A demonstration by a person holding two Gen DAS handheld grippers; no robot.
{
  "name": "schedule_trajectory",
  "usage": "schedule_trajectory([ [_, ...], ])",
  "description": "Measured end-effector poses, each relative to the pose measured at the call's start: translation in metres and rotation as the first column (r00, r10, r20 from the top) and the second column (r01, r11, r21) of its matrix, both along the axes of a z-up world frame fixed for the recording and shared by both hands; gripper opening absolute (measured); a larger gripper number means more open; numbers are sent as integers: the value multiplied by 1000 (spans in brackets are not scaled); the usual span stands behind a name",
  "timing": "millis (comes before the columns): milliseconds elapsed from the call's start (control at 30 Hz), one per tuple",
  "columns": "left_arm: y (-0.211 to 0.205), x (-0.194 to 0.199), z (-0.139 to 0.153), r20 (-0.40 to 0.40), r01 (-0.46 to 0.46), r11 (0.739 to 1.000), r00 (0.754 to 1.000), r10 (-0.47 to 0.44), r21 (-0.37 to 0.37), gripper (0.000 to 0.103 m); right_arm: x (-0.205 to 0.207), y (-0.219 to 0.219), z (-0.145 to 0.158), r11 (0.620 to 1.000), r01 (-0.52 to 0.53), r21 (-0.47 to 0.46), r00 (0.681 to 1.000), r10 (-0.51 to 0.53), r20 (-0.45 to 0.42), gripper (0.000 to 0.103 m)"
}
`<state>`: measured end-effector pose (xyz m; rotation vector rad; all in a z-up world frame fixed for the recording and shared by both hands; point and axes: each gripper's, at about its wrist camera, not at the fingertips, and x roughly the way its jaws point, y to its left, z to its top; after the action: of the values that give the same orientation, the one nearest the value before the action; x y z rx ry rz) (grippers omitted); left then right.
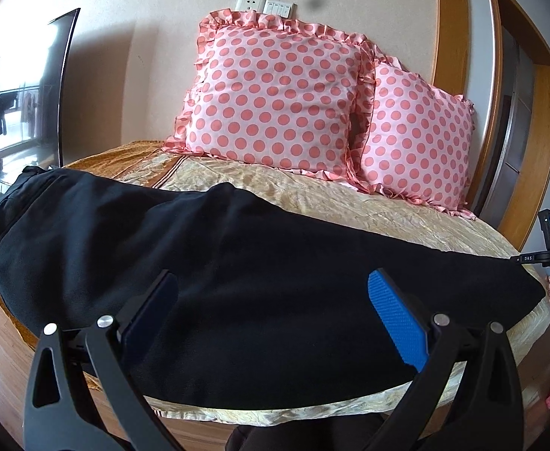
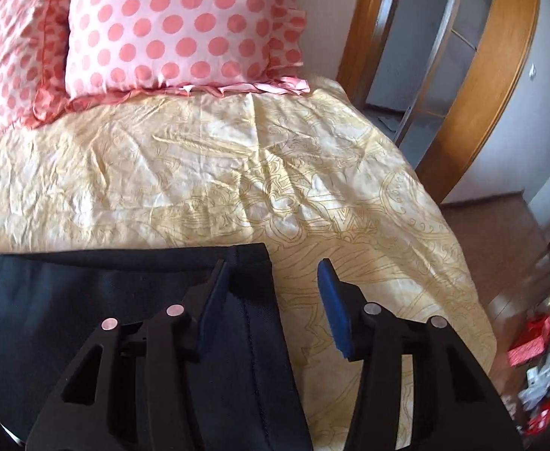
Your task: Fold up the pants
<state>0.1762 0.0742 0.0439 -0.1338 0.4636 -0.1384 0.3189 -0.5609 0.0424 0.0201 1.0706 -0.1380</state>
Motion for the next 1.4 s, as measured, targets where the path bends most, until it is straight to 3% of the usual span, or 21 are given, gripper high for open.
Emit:
schedule_trajectory([
  [100, -1, 0, -1, 3, -5, 1000, 1000, 5, 14, 101, 0, 6, 6, 999, -11, -36, 1000, 12, 20, 18],
  [233, -1, 2, -1, 1, -11, 1000, 1000, 11, 9, 101, 5, -14, 24, 993, 55, 101, 992, -66, 108, 18],
  [300, -2, 2, 0, 3, -12, 1000, 1000, 12, 11, 101, 11, -15, 30, 991, 61, 115, 988, -76, 137, 18],
  [367, -1, 2, 0, 3, -12, 1000, 1000, 12, 12, 101, 19, -10, 19, 995, 58, 84, 992, -67, 107, 18],
  [433, 0, 1, 0, 4, -13, 1000, 1000, 13, 14, 101, 27, -4, -4, 997, 60, 47, 998, -61, 24, 18],
  [500, 0, 1, 1, 6, -16, 1000, 1000, 16, 14, 101, 24, -3, -10, 996, 75, 42, 997, -76, 21, 21],
  [533, 0, 1, 1, 7, -17, 1000, 1000, 17, 15, 101, 21, -6, -6, 993, 102, 51, 994, -103, 26, 26],
  [600, 2, -1, 2, 12, -20, 1000, 1000, 20, 17, 101, 8, -16, 7, 981, 186, 55, 981, -189, 47, 72],
  [633, 4, 0, 3, 16, -21, 1000, 1000, 21, 16, 101, -6, -23, 19, 971, 220, 90, 969, -228, 94, 76],
  [700, 7, -3, 2, 25, -24, 1000, 999, 24, 6, 101, -38, -38, 34, 937, 264, 228, 944, -300, 138, 76],
  [800, 9, 0, -2, 17, -14, 1000, 1000, 14, -21, 101, -100, -56, 34, 820, 323, 473, 901, -419, 112, 71],
  [833, 10, 2, -3, 10, -4, 999, 1000, 5, -32, 101, -118, -60, 30, 779, 346, 523, 888, -452, 86, 68],
  [967, 7, 5, -8, -20, 42, 997, 999, -43, -60, 101, -141, -62, 6, 684, 389, 617, 876, -482, -18, 57],
  [1133, 8, -6, -6, 13, 41, 998, 999, -41, -41, 101, -134, -50, -4, 673, 396, 625, 883, -465, -58, 56],
  [1400, 29, -9, -5, 16, -12, 997, 1000, 13, -75, 101, -132, -47, -10, 646, 431, 630, 863, -498, -80, 56],
])
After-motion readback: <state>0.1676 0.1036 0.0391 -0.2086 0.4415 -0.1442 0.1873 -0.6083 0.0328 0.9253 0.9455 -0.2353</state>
